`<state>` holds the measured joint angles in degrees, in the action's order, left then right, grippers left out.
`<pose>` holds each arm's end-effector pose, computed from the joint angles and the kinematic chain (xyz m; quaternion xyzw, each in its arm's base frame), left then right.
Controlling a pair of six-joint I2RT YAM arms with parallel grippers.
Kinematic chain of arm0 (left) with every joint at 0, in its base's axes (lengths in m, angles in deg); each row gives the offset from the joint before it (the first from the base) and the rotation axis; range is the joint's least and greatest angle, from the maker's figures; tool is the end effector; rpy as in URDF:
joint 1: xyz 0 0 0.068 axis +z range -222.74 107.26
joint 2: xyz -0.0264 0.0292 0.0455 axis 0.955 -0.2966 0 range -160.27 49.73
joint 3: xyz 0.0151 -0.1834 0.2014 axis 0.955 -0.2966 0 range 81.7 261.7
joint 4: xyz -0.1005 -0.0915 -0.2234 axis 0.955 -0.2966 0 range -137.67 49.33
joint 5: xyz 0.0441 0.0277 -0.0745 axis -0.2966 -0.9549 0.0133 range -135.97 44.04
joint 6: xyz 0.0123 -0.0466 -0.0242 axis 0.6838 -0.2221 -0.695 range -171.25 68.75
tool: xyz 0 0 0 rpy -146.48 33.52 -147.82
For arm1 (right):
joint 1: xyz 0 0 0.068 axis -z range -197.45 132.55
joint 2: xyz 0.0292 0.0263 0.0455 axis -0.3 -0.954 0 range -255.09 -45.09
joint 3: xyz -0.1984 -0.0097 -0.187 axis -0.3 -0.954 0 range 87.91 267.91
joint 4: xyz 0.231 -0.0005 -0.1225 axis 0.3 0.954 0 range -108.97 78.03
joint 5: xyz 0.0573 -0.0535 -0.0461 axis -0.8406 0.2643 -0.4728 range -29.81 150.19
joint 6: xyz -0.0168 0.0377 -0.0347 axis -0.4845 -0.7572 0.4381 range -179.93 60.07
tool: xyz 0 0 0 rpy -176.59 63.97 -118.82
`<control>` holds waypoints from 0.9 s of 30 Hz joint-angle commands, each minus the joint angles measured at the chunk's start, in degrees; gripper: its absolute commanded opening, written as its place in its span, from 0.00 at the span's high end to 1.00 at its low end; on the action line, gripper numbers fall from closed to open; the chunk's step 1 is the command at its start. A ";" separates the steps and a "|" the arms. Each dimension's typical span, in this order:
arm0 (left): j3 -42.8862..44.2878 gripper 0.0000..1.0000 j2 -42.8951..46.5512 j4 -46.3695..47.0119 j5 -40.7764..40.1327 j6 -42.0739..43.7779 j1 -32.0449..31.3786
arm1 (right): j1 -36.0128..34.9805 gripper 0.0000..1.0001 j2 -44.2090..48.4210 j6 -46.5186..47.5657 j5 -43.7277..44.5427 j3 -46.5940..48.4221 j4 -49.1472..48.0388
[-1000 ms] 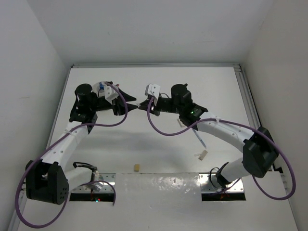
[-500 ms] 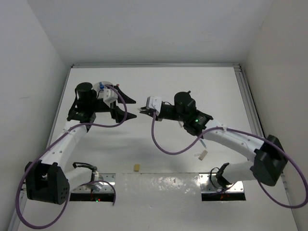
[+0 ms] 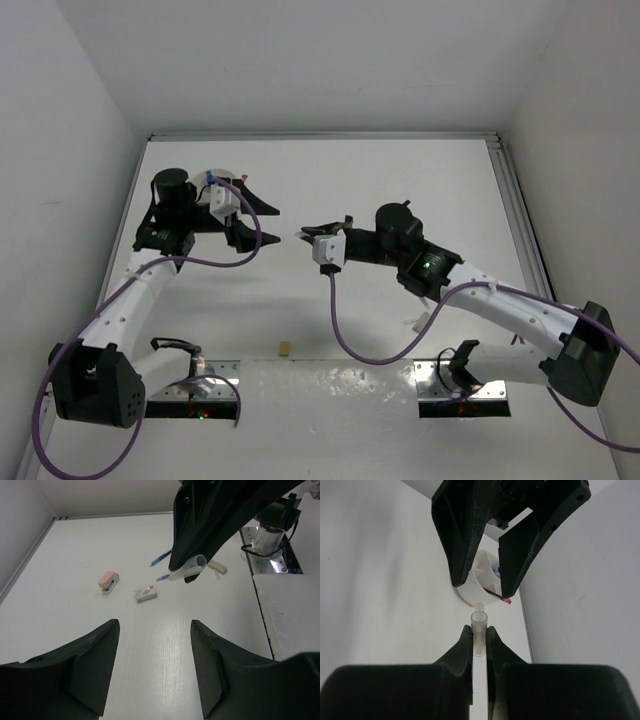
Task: Sort the stationery into containers
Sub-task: Pick up the pen cap from the center of the board.
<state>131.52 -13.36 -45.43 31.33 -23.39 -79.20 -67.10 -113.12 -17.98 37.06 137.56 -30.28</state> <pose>0.2252 -0.0604 0.3257 0.5371 0.4956 -0.4113 0.5447 0.1696 0.2214 0.3249 -0.6188 0.4166 0.1934 0.6372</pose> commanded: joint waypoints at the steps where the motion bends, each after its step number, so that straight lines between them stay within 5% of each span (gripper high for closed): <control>1: 0.01 0.44 0.95 3.70 1.29 -0.69 -1.19 | -0.10 1.00 -2.18 -3.69 0.63 1.24 -5.62; 4: -0.69 0.38 0.95 3.70 -1.35 -1.40 -1.54 | 3.76 1.00 -4.99 -25.55 2.21 0.01 -21.96; 9: -3.15 0.32 2.88 9.64 -11.00 -7.43 -1.54 | 10.61 1.00 -7.91 -65.59 16.95 -0.69 -40.24; 15: -8.16 0.33 3.42 26.71 -33.51 -24.24 -2.42 | 13.08 1.00 -12.47 -99.72 30.42 -2.89 -48.71; 18: -7.63 0.37 1.57 32.16 -37.73 -31.09 -4.17 | 13.17 1.00 -14.06 -109.50 30.61 -1.40 -45.75; 22: -8.60 0.56 0.25 40.69 -39.41 -33.83 -7.33 | 13.52 1.00 -14.68 -115.86 29.73 -2.62 -44.67; 27: -8.51 0.50 -1.86 45.36 -40.03 -29.45 -12.08 | 13.70 1.00 -14.41 -119.47 28.50 -4.12 -44.32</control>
<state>123.26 -14.60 -7.72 -6.94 -53.53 -89.02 -53.79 -128.29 -130.76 65.40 134.04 -71.59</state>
